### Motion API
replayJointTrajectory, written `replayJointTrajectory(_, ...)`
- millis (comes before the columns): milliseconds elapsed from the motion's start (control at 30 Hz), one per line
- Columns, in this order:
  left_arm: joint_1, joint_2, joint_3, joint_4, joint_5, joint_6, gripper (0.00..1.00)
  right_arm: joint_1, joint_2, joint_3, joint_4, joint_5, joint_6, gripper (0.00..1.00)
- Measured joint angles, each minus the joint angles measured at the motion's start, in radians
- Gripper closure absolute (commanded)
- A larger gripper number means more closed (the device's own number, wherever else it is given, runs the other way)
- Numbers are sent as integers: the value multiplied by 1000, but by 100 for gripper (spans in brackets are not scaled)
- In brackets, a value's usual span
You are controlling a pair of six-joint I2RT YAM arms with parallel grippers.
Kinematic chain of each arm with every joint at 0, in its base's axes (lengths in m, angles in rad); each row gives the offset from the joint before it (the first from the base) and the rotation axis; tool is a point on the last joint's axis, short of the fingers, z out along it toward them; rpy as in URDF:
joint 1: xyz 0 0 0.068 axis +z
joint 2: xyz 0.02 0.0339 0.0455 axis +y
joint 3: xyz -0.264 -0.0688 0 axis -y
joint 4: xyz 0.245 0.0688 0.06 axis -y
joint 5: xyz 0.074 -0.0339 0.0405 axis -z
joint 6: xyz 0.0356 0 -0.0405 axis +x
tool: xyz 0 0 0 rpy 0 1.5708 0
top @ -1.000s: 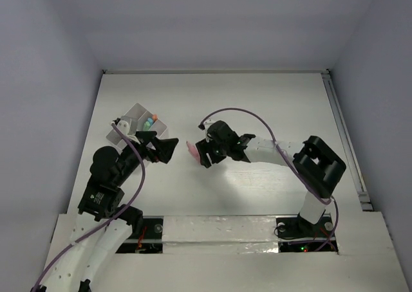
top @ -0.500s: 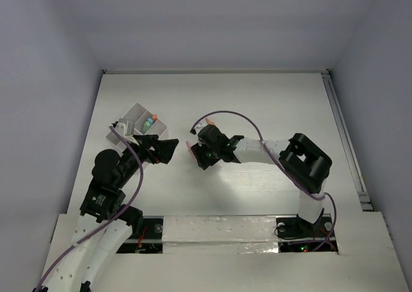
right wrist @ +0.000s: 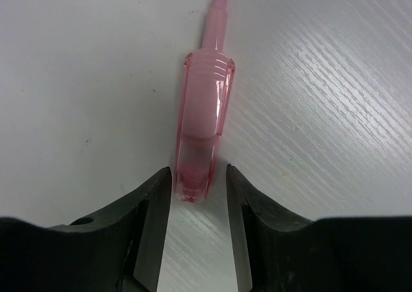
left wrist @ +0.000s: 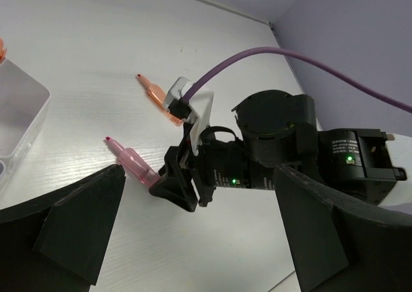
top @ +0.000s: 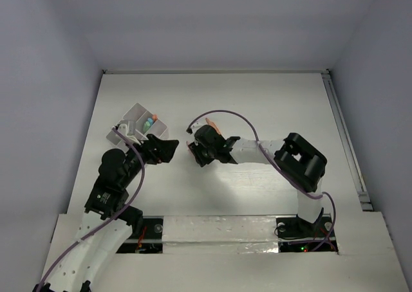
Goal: Sort the stationery into containers
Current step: Pick up the pen from the center of the board.
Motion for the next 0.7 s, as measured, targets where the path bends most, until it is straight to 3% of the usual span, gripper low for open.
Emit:
replayJointTrajectory(133, 0, 1, -37, 4, -1, -28, 1, 0, 1, 0, 2, 10, -5, 71)
replayJointTrajectory(167, 0, 5, -42, 7, -1, -34, 1, 0, 1, -1, 3, 12, -4, 78)
replayJointTrajectory(200, 0, 9, -45, 10, -1, -39, 1, 0, 1, -1, 3, 12, -5, 93)
replayJointTrajectory(233, 0, 14, -48, 11, -2, -43, 1, 0, 1, -1, 5, 14, -3, 96)
replayJointTrajectory(400, 0, 47, -74, 37, -5, -81, 1, 0, -30, -43, 23, 29, 5, 99)
replayJointTrajectory(700, -7, 163, -158, 173, 8, -169, 2, 0, -360, -203, 104, 8, 35, 100)
